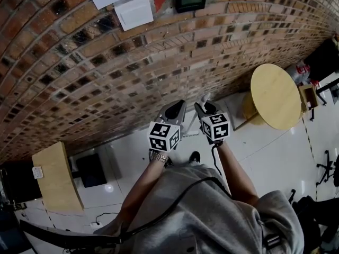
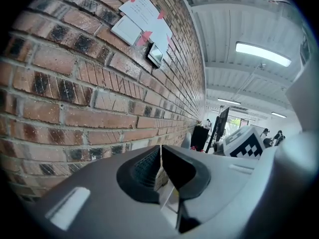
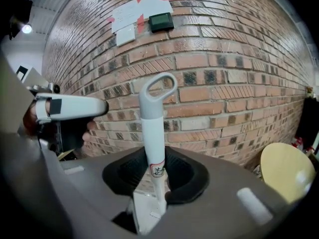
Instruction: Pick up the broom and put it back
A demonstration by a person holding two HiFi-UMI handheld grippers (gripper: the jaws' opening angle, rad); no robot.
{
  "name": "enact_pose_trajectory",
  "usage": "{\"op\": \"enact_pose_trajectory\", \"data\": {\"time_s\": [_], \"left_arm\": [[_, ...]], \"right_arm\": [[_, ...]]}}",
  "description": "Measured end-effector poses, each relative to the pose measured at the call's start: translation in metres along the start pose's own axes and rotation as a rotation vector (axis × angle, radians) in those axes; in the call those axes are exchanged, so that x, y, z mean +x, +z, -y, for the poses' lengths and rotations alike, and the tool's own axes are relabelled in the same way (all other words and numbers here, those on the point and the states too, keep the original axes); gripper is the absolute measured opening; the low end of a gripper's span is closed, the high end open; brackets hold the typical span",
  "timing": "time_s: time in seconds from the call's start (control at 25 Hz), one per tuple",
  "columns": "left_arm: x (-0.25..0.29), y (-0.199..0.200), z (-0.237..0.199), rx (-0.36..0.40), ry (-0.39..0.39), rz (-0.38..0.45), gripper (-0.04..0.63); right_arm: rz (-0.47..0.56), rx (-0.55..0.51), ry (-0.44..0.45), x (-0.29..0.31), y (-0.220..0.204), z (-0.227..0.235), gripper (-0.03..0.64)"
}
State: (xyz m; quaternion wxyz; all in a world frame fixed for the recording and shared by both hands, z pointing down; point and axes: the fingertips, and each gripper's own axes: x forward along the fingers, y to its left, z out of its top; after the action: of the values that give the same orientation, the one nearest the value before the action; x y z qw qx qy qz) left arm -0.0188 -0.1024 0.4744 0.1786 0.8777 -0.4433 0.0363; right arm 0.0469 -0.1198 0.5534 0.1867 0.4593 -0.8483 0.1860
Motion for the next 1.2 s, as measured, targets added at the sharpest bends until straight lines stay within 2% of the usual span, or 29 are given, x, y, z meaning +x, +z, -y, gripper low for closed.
{"op": "enact_pose_trajectory", "data": {"time_s": [0.4,0.88,1.08,1.2], "left_arm": [[0.007,-0.007,-0.009,-0.017,0.033,-0.018,0.009],[0.012,-0.033,-0.03,-0.045,0.121,-0.073,0.009],[0.018,-0.041,-0.041,-0.072,0.15,-0.078,0.009],[0.022,-0.045,-0.047,-0.084,0.163,-0.08,0.009]], "right_arm": [[-0.098,0.078,-0.067,0.062,-0.068,0.067,0.1],[-0.227,0.042,-0.058,0.152,-0.123,0.125,0.1],[-0.254,0.004,-0.048,0.183,-0.135,0.139,0.1],[-0.235,-0.026,-0.047,0.196,-0.132,0.149,0.1]]}}
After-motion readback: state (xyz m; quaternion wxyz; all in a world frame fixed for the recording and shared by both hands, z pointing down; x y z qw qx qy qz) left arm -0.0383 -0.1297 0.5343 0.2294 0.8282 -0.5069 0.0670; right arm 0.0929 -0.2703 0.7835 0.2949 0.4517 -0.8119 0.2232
